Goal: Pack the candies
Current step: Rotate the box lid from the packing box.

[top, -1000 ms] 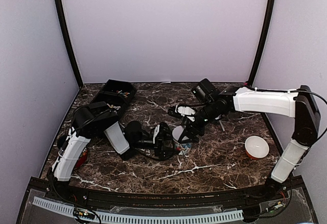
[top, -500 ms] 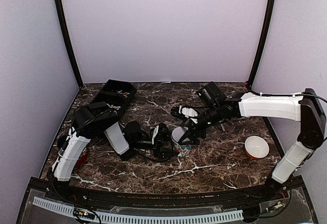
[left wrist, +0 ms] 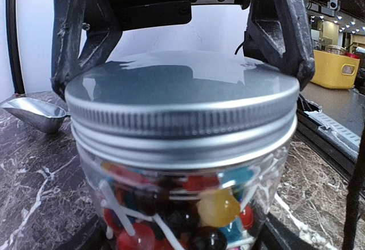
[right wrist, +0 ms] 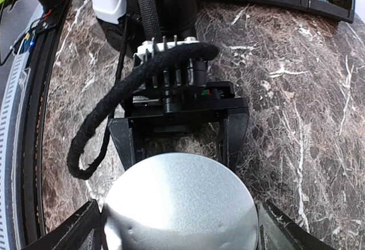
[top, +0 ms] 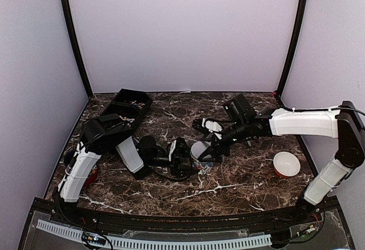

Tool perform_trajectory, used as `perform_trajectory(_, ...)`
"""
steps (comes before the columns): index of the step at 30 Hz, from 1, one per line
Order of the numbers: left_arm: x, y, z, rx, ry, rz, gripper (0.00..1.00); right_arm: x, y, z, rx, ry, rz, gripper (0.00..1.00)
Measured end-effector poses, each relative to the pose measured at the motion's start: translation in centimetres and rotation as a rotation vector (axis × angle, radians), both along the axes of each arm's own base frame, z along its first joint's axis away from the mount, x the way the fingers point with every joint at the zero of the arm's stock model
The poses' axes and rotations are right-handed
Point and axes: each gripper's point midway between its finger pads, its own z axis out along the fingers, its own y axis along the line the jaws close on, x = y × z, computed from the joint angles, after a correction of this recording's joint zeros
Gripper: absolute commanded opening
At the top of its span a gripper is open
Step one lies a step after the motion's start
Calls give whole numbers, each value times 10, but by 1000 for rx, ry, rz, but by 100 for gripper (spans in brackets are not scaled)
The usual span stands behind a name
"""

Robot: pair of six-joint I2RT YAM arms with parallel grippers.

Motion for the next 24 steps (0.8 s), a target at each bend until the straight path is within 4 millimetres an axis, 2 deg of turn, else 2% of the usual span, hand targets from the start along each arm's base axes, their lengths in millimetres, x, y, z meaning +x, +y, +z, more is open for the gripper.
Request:
perform_trajectory(14,18,9,-3,13,9,155,74,18,4,-1,104,-34,-144,86)
perform_trajectory(24,24,10,-3,14,12,189,74,28,3,-1,113,7,-251,86)
